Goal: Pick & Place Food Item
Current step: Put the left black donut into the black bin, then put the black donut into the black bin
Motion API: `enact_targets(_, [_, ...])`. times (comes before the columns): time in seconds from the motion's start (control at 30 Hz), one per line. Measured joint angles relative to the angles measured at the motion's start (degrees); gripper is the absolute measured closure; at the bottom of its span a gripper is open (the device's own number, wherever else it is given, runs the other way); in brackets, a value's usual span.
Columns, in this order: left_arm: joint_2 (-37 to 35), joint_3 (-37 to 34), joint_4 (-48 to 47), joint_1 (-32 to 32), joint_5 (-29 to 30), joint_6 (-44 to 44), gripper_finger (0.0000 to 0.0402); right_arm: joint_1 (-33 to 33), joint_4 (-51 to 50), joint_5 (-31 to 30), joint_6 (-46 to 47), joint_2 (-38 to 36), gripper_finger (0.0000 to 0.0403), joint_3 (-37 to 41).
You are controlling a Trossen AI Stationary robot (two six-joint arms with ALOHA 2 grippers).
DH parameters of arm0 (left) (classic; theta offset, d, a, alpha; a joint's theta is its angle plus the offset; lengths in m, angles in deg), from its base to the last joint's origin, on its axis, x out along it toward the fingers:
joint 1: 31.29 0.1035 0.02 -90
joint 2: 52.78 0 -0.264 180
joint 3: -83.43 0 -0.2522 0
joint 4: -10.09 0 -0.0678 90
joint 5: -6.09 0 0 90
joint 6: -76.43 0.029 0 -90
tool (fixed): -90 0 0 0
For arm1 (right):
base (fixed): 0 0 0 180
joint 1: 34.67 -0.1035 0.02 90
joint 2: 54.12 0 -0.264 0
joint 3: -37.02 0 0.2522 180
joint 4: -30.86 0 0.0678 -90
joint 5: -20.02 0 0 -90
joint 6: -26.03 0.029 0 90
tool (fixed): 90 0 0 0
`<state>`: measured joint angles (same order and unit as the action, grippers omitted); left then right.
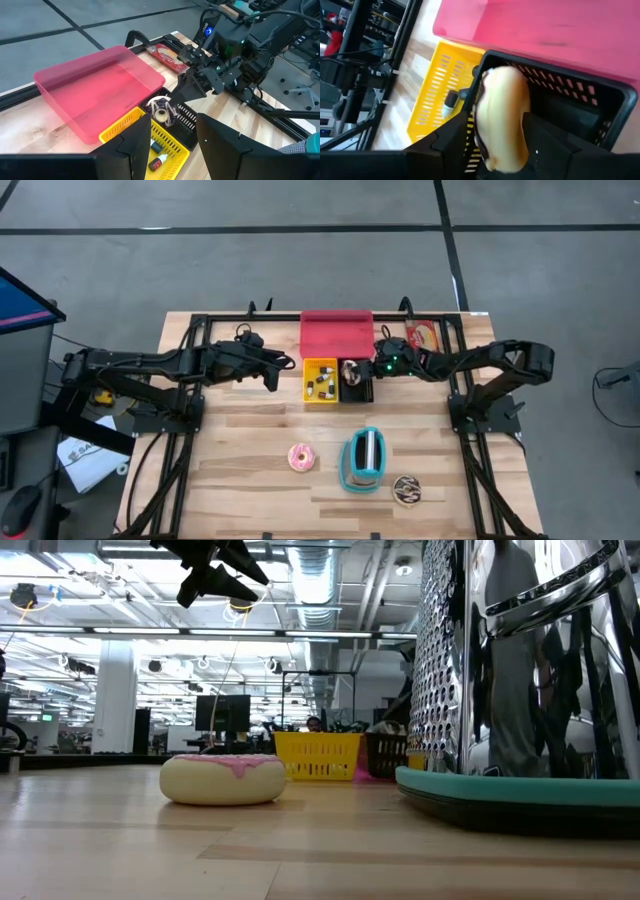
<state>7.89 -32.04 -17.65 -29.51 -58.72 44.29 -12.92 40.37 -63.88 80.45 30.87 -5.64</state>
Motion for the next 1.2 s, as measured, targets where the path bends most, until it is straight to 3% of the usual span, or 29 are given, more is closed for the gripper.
enact_targets(0.97, [0.02, 0.02, -0.07, -0.01, -0.01, 0.18, 0.0247, -0.53, -15.92, -3.13, -0.46, -13.22, 0.0221, 0.02])
enact_targets(1.2, [-0.73, 0.12, -0.09, 0.00, -4.67, 5.68, 0.0247, -7.05, -30.99, 0.09, 2.63, -21.15, 0.0221, 0.02])
